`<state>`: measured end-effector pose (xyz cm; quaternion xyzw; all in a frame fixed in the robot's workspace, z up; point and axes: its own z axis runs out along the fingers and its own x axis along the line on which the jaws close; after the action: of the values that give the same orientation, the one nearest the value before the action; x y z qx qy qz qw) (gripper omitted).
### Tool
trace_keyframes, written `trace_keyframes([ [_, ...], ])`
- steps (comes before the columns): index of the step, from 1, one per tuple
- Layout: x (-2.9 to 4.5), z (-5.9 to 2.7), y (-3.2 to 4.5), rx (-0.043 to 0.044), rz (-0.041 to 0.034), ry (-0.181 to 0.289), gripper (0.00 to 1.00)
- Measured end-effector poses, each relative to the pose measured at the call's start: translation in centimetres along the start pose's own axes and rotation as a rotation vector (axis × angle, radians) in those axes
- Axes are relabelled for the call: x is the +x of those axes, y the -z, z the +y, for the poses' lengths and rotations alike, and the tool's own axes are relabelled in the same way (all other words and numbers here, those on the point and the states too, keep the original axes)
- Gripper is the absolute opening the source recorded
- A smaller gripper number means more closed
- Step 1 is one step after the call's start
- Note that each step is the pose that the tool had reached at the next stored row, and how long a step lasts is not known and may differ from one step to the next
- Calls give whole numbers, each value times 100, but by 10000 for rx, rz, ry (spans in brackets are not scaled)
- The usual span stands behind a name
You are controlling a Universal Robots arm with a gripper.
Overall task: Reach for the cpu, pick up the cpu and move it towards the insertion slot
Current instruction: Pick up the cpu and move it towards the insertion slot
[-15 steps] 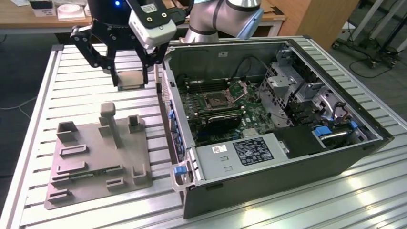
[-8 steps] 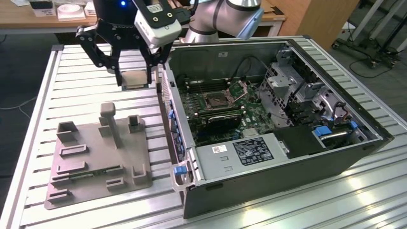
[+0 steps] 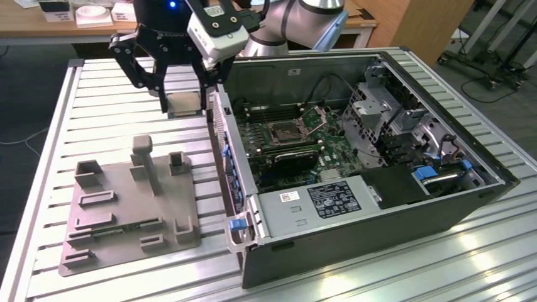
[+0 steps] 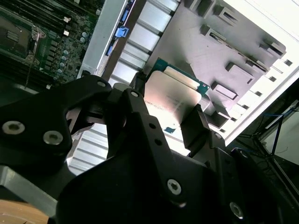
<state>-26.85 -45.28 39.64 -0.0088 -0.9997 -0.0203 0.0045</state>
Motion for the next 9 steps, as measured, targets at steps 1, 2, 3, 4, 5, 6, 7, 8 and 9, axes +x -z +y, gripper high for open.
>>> trace_keyframes([
  [1, -10, 0, 0, -1, -1, 1, 55],
  [2, -20, 0, 0, 0, 0, 1, 55],
  [3, -30, 0, 0, -1, -1, 1, 55],
  [4, -40, 0, 0, -1, 0, 1, 55],
  [5, -50, 1, 0, -1, 0, 1, 55],
  [6, -60, 1, 0, -1, 0, 1, 55],
  [7, -72, 1, 0, 0, 0, 0, 55],
  [8, -81, 1, 0, -1, 0, 0, 55],
  [9, -92, 1, 1, 0, 0, 0, 55],
])
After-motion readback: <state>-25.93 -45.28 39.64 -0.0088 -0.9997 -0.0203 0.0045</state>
